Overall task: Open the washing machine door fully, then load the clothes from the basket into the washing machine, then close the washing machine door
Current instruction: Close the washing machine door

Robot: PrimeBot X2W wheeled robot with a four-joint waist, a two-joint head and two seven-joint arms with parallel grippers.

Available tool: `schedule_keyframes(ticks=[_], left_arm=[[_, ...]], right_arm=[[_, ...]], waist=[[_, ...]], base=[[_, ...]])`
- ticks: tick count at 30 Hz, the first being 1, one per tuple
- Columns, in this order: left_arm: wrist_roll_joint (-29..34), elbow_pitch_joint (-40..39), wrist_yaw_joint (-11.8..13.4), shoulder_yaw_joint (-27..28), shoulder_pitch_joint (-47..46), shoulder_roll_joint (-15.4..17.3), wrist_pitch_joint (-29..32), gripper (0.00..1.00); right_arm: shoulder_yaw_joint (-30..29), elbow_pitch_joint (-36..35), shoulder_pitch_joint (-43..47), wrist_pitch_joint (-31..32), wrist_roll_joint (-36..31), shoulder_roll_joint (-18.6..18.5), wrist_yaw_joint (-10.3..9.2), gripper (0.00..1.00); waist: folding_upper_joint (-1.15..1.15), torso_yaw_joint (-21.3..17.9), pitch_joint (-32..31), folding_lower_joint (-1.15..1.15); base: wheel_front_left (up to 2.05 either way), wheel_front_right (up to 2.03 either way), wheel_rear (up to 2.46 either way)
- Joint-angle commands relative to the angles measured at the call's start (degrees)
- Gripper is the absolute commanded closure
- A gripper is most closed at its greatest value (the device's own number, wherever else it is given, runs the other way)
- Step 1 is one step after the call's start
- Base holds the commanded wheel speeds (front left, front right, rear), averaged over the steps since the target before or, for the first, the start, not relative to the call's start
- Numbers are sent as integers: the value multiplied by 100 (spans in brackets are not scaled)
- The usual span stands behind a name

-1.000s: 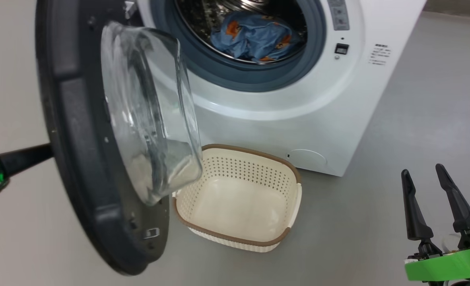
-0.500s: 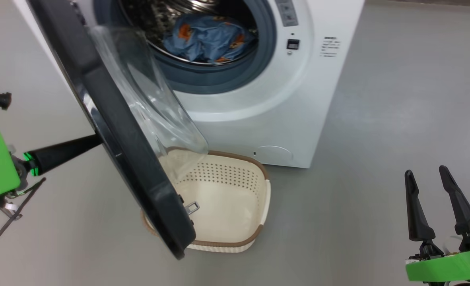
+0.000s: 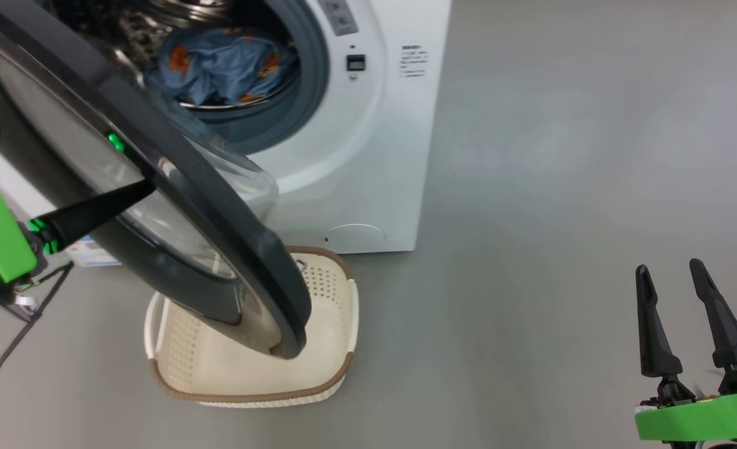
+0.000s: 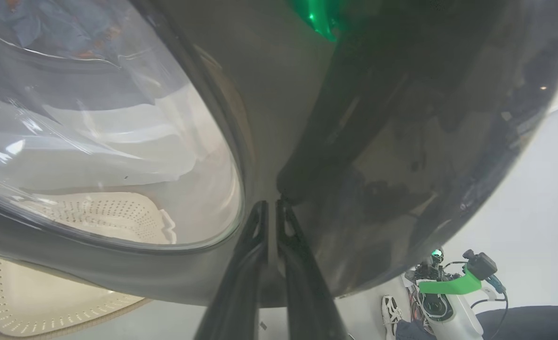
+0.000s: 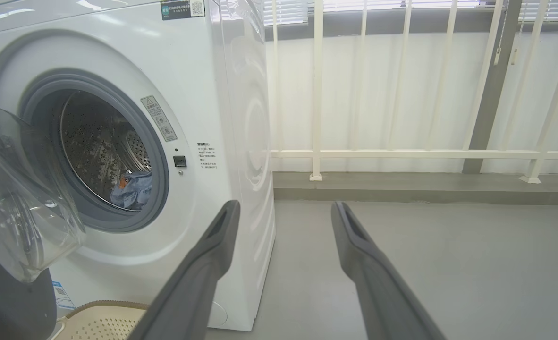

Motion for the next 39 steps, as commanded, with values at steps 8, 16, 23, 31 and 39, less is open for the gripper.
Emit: schedule_keyframes(ticks=[8,16,23,31,39], left_arm=[[193,39,-31,216,-367,227,-417,100],[235,152,-31,163,-412,246,-586,100],[200,165,-31,108,-371,283,-652,100],[188,104,-31,129,-202,327,-894,100],[264,-116,-31,209,243,341,-1544,0]], right_arm=[[96,-169,-157,-27,-72,-34,41,0],[51,-197,-112,-27,-82,7,41,0],[78,-171,-134,-27,-86,19,41,0],[95,-164,-140,-27,-90,-8,41,0],[109,-170,-124,-27,-95,-53,41,0]], waist=[[0,-449,17,0],[0,-530,28,0],[0,-329,30,0],[0,-75,12,0],[0,206,-32,0]], base=[[0,0,0],[0,0,0],[0,0,0],[0,0,0],[0,0,0]])
